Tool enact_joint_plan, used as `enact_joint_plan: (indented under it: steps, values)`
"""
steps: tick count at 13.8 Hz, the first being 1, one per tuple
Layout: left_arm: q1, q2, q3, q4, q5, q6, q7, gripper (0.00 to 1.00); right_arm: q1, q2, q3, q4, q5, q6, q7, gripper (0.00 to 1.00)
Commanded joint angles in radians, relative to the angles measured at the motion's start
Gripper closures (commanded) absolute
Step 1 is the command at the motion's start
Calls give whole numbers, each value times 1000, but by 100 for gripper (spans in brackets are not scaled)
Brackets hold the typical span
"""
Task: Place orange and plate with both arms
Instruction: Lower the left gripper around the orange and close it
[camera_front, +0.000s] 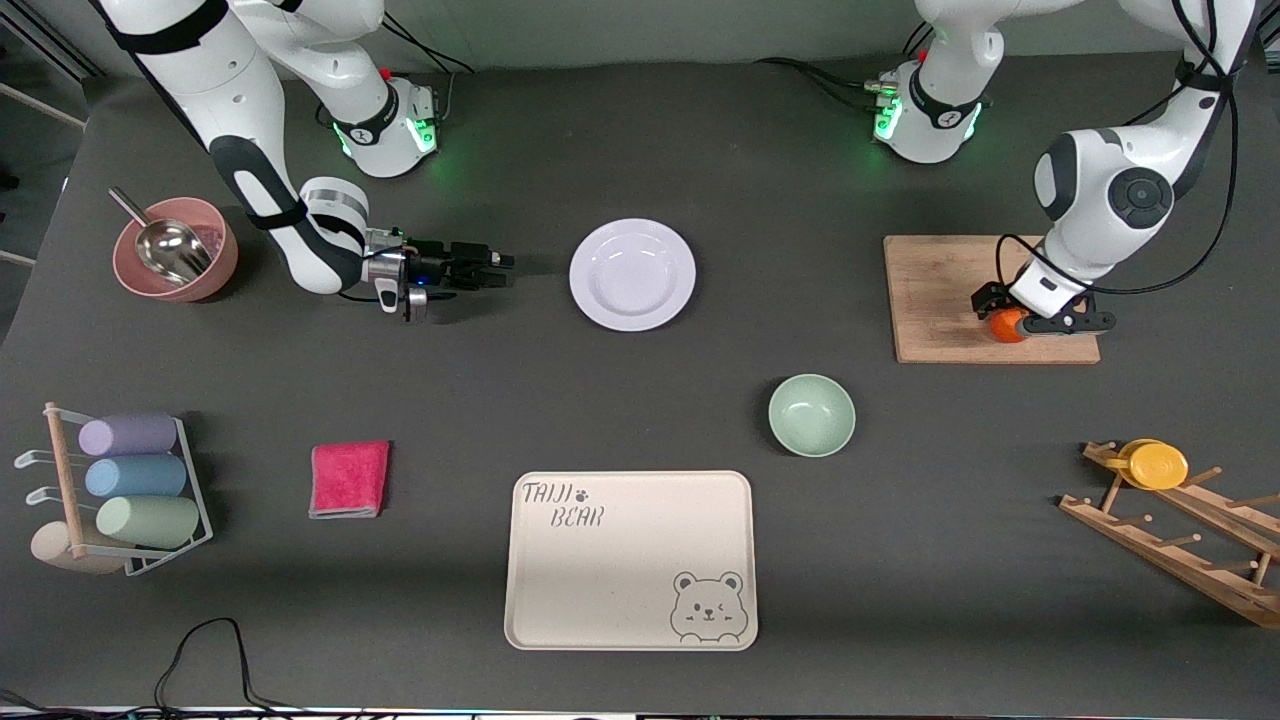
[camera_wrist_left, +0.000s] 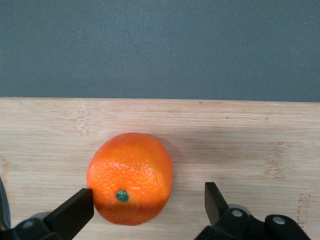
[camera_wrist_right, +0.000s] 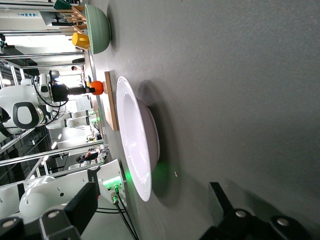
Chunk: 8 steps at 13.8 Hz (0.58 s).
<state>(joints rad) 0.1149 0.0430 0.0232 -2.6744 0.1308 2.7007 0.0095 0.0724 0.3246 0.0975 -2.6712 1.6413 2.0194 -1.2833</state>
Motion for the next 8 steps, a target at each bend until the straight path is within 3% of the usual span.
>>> enact_joint_plan:
  steps: [1,4,8]
  values:
    - [-3,-6,11,-2,12,-18,35,0,4,16,-7,8,29,-10,-48,24]
    - [-1,-18,12,-2,19,-45,47,0,4,21,-7,8,29,-10,-60,40]
    - [23,-57,15,5,76,-111,55,0,4,22,-7,10,29,-11,-96,50]
